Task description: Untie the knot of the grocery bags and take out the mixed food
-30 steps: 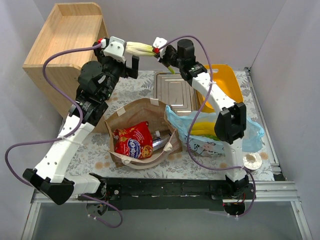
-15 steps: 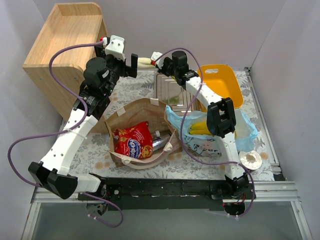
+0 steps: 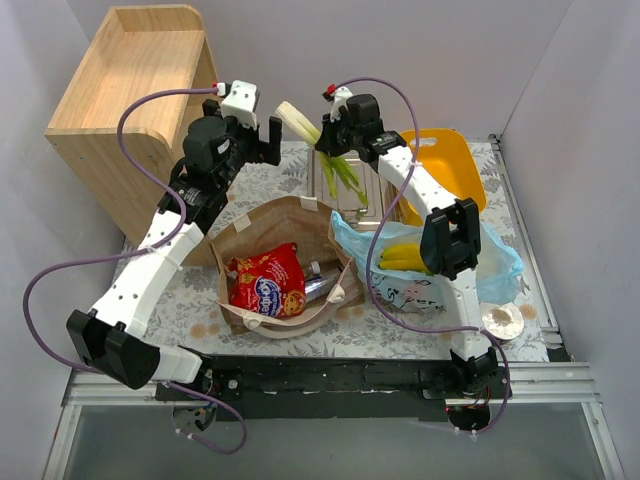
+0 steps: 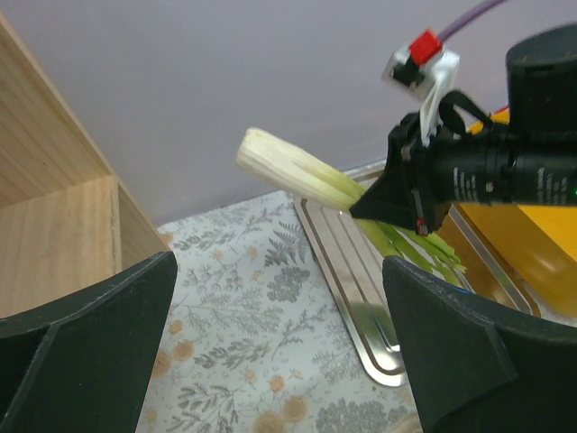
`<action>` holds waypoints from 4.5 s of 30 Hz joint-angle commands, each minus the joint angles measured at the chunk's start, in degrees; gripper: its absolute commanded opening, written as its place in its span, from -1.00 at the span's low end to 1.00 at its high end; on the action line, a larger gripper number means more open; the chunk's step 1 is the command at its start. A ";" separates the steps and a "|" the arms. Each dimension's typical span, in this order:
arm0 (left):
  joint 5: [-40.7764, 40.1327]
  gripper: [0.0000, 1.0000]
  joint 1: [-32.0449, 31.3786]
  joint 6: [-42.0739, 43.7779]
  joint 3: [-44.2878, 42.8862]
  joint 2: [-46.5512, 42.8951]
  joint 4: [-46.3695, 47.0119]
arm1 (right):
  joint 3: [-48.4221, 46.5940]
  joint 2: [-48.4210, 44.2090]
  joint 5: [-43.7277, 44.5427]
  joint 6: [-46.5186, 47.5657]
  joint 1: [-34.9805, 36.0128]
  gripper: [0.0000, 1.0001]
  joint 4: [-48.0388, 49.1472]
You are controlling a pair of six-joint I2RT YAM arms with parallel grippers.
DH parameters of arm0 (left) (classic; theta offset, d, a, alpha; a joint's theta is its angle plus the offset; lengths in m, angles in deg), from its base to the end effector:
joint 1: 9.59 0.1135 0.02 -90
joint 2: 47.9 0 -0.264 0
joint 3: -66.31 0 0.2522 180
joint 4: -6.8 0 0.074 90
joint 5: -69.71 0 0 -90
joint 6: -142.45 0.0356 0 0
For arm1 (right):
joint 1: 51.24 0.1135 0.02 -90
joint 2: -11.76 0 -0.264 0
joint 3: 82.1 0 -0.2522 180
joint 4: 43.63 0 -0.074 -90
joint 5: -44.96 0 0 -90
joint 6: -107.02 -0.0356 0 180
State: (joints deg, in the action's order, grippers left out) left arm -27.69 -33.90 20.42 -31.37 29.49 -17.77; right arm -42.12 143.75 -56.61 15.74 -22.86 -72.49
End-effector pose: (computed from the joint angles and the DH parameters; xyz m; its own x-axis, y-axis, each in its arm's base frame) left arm 0.2825 -0.1226 0.4504 -0.2121 -0.4813 -0.8505 0.2108 0.8273 -0.5207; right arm 0.4788 0.2668 0.3062 -0.3269 -0.1517 -0.9328 -0.6234 0.7764 0.0922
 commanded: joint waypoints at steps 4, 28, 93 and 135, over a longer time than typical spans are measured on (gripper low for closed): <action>3.09 0.96 0.32 -1.98 -1.59 0.66 -5.18 | 4.61 -8.23 -6.70 -28.68 0.45 -0.97 0.77; -2.45 0.96 0.23 5.66 -17.77 10.42 -23.29 | 11.11 0.38 1.31 -44.96 -3.77 -0.97 8.40; 47.39 0.82 -24.46 8.74 -29.19 27.90 -22.85 | 63.04 -98.92 -20.68 42.62 -14.41 -0.23 -24.10; 37.46 -1.00 -33.08 3.65 -13.39 13.59 -5.10 | 83.64 -104.04 -22.89 59.68 -4.30 -0.97 -36.43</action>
State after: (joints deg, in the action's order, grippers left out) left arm 11.33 -67.10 23.24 -49.05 48.33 -25.66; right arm 46.05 35.97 -82.65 88.81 -27.23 -120.09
